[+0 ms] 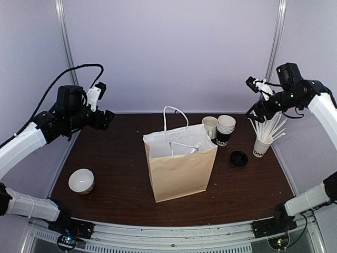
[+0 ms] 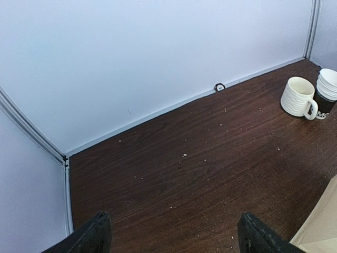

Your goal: Pack the takeout coffee

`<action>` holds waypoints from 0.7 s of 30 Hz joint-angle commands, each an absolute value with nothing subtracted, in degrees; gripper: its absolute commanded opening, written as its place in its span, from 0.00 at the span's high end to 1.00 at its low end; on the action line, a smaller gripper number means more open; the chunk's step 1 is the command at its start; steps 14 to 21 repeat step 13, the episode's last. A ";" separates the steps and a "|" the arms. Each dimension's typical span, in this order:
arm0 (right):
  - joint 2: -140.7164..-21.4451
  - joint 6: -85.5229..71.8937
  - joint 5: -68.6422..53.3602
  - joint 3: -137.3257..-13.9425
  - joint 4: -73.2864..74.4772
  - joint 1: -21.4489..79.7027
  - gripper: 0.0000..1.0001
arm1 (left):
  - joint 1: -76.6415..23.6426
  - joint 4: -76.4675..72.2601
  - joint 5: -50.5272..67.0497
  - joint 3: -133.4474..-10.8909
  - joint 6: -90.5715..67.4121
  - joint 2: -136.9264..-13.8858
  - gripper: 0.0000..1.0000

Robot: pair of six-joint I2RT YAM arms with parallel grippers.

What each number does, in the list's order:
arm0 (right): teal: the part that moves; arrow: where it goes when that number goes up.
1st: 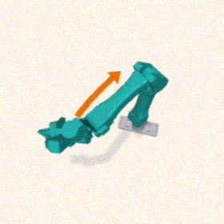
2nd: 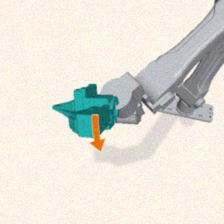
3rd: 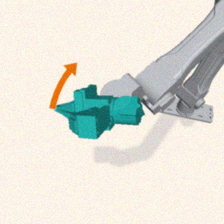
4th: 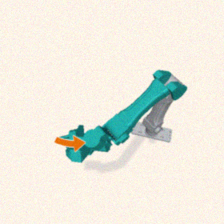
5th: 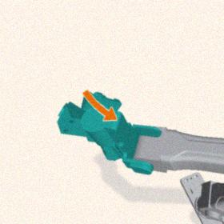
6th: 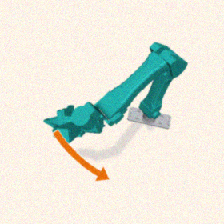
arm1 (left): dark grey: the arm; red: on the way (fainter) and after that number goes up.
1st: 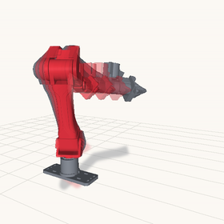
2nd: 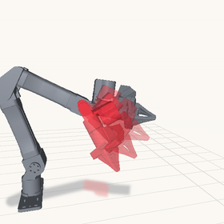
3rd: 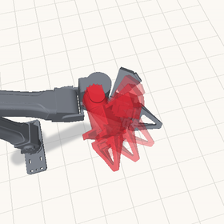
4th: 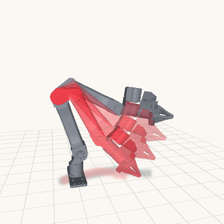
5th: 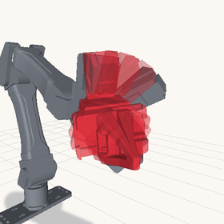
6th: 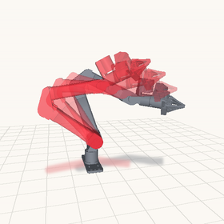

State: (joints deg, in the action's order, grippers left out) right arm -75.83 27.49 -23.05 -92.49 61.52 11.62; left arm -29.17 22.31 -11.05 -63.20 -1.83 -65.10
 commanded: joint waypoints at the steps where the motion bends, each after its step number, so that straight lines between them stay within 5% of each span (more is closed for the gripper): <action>1: -69.51 19.21 -19.16 -79.40 43.66 3.41 0.09 | -28.65 20.16 -10.86 -63.09 -2.86 -64.72 0.13; 3: -67.76 16.52 -17.10 -74.95 39.24 1.90 0.01 | -28.65 20.20 -11.55 -63.19 -3.18 -64.92 0.13; 9: -65.60 9.76 -11.82 -70.66 32.67 1.18 0.01 | -28.59 20.67 -14.31 -63.42 -5.20 -65.75 0.02; 21: -65.55 9.24 -16.86 -71.74 34.00 0.81 0.01 | -28.29 21.22 -16.60 -63.69 -8.17 -66.49 0.02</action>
